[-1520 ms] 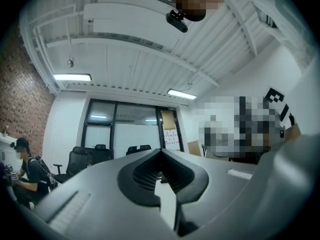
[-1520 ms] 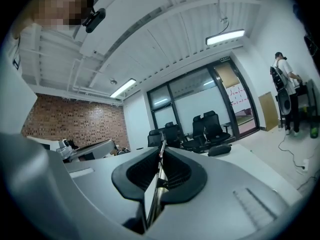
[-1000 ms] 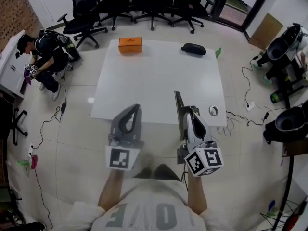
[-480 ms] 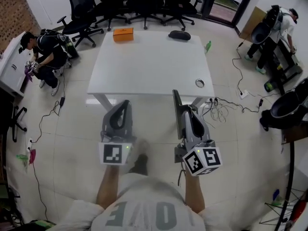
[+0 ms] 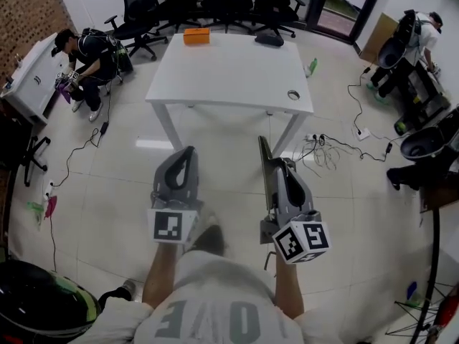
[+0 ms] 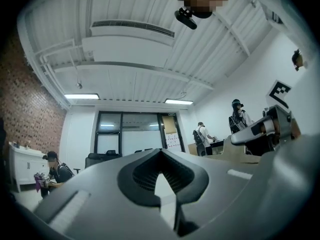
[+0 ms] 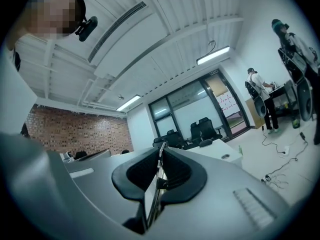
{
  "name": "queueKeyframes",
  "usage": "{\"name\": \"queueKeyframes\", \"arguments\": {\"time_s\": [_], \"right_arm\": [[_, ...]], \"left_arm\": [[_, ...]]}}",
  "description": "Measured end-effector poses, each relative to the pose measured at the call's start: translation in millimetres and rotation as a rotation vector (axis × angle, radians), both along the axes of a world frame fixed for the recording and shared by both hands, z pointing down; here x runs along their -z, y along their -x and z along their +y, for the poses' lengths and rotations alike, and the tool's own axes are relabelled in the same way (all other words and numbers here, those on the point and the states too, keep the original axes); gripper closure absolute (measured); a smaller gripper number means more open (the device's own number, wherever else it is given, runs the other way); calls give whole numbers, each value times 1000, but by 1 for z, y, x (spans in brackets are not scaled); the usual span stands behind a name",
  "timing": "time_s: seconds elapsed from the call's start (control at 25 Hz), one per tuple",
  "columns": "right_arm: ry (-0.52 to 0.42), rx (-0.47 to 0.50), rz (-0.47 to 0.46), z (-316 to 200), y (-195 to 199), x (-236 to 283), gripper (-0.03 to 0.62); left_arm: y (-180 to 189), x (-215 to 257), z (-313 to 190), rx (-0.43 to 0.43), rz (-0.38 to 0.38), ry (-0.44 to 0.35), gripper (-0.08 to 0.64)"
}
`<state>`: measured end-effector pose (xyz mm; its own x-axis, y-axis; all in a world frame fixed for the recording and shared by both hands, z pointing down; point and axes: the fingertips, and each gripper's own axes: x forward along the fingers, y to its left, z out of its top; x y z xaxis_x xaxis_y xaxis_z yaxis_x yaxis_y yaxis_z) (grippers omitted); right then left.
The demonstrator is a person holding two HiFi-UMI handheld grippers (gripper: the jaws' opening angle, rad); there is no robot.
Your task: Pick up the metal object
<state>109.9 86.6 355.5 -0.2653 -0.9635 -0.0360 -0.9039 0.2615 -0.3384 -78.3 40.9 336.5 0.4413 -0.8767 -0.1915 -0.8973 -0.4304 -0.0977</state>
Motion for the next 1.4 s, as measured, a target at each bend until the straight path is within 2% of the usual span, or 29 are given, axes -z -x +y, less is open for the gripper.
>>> {"name": "queueKeyframes", "arguments": {"time_s": [0.4,0.52,0.96,1.4], "right_arm": [[-25,1,-26,63,25,17,555],[-23,9,3,75,35,18,555],[-32,17,8,87,56,15,556],[-34,9,-8,90,56,15,556]], "left_arm": [[17,22,54,-18,2,-39,558],[25,27,65,-11,25,-38,558],[37,23,92,-21,17,-37,558],[41,26,98,-15,8,-42,558]]}}
